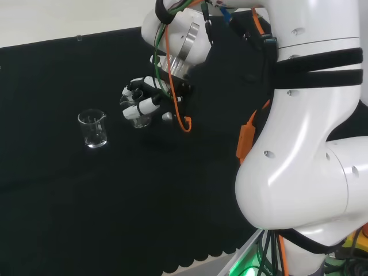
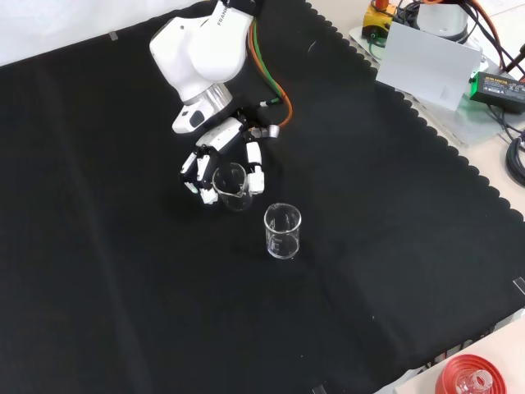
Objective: Place the beaker back on the table.
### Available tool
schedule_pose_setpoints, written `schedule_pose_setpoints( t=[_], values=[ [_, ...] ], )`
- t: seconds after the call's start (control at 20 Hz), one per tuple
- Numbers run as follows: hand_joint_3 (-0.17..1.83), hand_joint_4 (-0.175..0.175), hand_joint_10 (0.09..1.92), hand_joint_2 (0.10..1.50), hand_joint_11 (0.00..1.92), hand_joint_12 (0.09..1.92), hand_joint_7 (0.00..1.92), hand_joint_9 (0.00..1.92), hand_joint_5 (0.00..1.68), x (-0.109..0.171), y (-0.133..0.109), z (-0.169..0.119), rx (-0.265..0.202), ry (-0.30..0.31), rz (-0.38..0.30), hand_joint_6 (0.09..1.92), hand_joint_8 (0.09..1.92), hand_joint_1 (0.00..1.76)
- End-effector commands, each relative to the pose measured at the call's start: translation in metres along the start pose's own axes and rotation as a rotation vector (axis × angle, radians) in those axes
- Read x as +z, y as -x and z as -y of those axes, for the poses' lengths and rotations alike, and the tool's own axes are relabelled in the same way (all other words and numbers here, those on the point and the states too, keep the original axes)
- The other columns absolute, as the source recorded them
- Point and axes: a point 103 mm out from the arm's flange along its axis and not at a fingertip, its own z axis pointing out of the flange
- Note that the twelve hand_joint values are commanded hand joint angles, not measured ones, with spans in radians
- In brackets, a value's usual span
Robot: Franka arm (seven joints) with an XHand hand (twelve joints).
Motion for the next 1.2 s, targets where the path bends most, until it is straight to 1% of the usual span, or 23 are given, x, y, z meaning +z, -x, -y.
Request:
schedule_pose_setpoints(
  t=[0.05,0.35,0.65,0.85,0.95,1.05,1.2],
  values=[
    [0.10,-0.055,0.09,0.78,0.13,1.34,0.88,0.92,0.45,-0.004,0.001,0.003,-0.001,0.015,0.017,0.66,0.09,0.91],
    [0.13,-0.055,0.09,0.75,0.08,1.35,0.85,0.89,0.44,-0.005,0.000,0.009,-0.006,0.029,0.026,0.63,0.09,0.91],
    [0.39,-0.058,0.09,0.62,0.01,1.36,0.79,0.84,0.42,-0.013,0.000,0.017,-0.010,0.046,0.035,0.58,0.09,0.89],
    [0.44,-0.059,0.09,0.59,0.00,1.26,0.69,0.71,0.38,-0.020,-0.002,0.021,0.002,0.044,0.046,0.53,0.09,0.88],
    [0.45,-0.059,0.09,0.58,0.00,1.20,0.62,0.65,0.36,-0.023,-0.004,0.023,0.006,0.049,0.046,0.48,0.09,0.86],
    [0.45,-0.059,0.09,0.57,0.00,1.16,0.58,0.62,0.36,-0.027,-0.006,0.026,0.005,0.059,0.045,0.39,0.09,0.86],
    [0.45,-0.059,0.09,0.57,0.00,1.14,0.55,0.60,0.36,-0.035,-0.011,0.031,0.006,0.072,0.052,0.32,0.09,0.85]
  ],
)
